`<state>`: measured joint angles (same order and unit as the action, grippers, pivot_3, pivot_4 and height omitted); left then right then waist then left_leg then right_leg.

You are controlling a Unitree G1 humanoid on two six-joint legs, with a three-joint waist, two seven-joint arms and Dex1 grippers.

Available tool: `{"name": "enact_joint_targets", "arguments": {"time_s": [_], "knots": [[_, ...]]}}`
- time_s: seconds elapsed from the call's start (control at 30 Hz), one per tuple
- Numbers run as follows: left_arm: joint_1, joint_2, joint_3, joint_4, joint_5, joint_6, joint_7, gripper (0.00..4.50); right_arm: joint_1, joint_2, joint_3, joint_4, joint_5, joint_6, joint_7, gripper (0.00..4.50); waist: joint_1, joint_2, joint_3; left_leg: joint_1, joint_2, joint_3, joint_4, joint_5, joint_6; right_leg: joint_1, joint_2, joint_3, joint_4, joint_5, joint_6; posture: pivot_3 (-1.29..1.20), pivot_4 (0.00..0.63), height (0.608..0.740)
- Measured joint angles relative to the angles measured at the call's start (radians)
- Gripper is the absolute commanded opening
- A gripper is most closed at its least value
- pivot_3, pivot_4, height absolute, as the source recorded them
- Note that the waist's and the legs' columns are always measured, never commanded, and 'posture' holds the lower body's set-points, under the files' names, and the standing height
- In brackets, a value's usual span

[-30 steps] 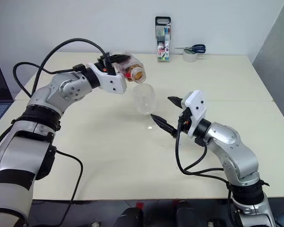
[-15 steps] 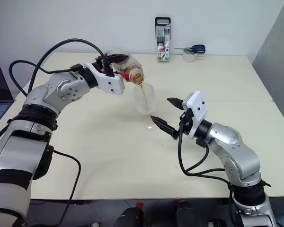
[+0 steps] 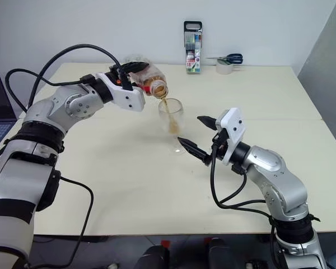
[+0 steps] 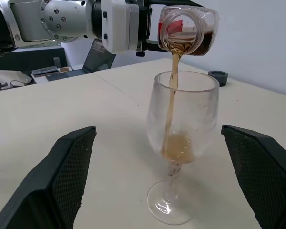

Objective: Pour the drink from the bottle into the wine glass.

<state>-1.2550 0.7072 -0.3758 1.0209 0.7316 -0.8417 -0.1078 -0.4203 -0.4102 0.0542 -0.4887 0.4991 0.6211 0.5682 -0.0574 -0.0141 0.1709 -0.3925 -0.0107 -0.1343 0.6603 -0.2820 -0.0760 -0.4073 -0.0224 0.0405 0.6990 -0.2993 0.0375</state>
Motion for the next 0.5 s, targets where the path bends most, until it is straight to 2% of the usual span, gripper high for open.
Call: {"name": "enact_joint_targets", "arguments": {"time_s": [0.5], "knots": [[-0.034, 0.002, -0.024, 0.048, 0.029, -0.004, 0.054, 1.69, 0.011, 0.014, 0.018, -0.031, 0.004, 0.002, -0.007, 4.5, 0.0, 0.0, 0.0, 0.0, 0.0, 0.0, 0.0, 0.0, 0.0, 0.0, 0.0, 0.0, 0.001, 0.0, 0.0, 0.0, 0.15, 0.74]]}}
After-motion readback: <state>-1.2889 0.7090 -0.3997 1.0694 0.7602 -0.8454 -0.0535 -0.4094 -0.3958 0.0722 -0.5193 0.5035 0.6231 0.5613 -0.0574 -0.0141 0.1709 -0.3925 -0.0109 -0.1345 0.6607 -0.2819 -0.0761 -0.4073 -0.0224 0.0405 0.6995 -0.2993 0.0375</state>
